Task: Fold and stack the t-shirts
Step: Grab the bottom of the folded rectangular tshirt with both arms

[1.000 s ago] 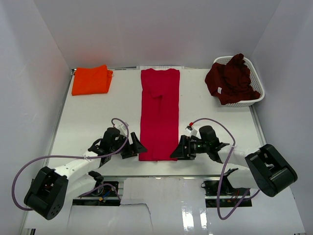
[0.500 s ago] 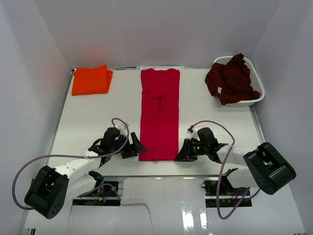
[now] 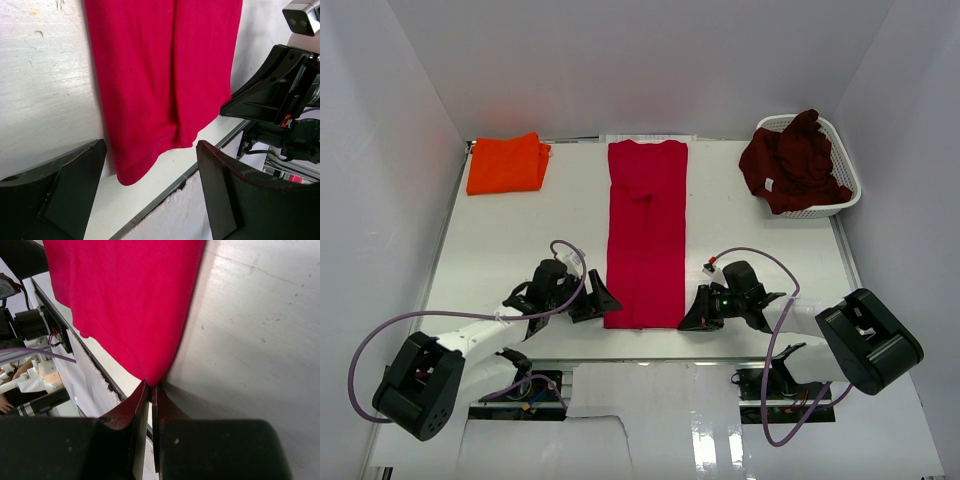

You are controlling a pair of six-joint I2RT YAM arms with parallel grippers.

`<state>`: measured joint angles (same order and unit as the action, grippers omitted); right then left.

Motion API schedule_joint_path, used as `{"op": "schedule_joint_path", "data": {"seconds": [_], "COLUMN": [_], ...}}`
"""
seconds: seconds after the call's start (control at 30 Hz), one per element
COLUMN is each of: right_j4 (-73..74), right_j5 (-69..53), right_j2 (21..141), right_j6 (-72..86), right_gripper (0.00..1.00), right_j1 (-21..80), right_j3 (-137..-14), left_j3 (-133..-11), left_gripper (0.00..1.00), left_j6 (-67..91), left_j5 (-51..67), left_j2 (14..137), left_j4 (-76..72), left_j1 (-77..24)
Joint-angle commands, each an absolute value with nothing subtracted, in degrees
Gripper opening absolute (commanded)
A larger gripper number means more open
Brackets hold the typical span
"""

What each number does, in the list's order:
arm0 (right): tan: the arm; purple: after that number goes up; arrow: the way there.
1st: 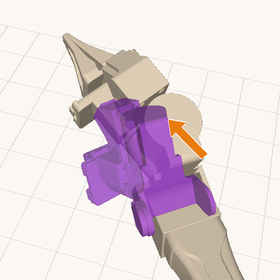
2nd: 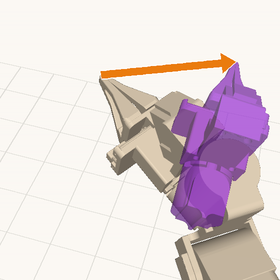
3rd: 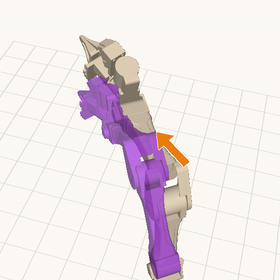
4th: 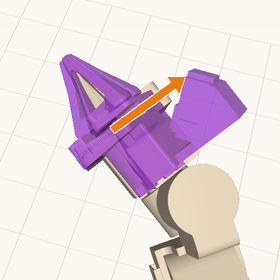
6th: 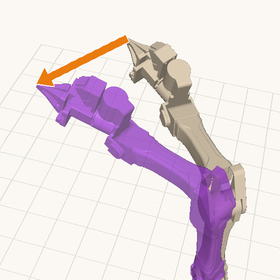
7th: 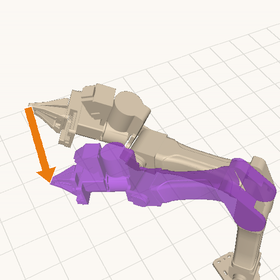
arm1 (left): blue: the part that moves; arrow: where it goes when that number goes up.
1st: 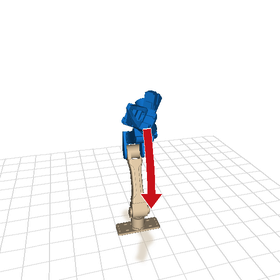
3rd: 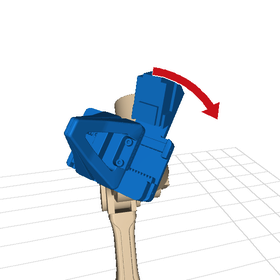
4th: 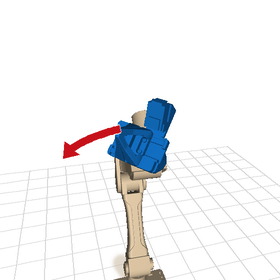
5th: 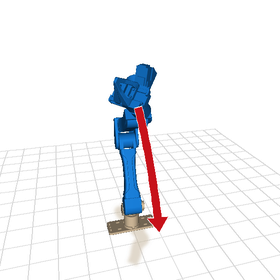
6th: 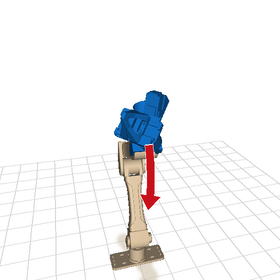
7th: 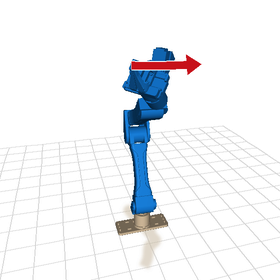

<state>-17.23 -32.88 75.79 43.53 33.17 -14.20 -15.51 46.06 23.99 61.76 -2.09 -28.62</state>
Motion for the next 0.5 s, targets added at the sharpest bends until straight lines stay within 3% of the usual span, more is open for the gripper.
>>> {"op": "schedule_joint_path", "data": {"seconds": [0.0, 0.27, 0.47], "right_j4": [-13.98, -11.52, -11.16], "right_j5": [-30.23, -29.53, -29.53], "right_j2": [75.67, 75.67, 75.76], "right_j6": [42.63, 41.75, 41.57], "right_gripper": [0.08, 0.08, 0.08], "right_j1": [33.66, 33.66, 33.66], "right_j3": [-14.41, -16.26, -16.79], "left_j3": [-14.15, -15.38, -16.00], "left_gripper": [0.85, 0.72, 0.70], "left_j6": [43.42, 42.36, 42.27], "left_j5": [21.27, 22.15, 20.57], "left_j2": [64.33, 68.38, 64.62], "left_j4": [3.08, 3.34, 9.05], "left_j1": [-28.83, -28.92, -29.18]}}
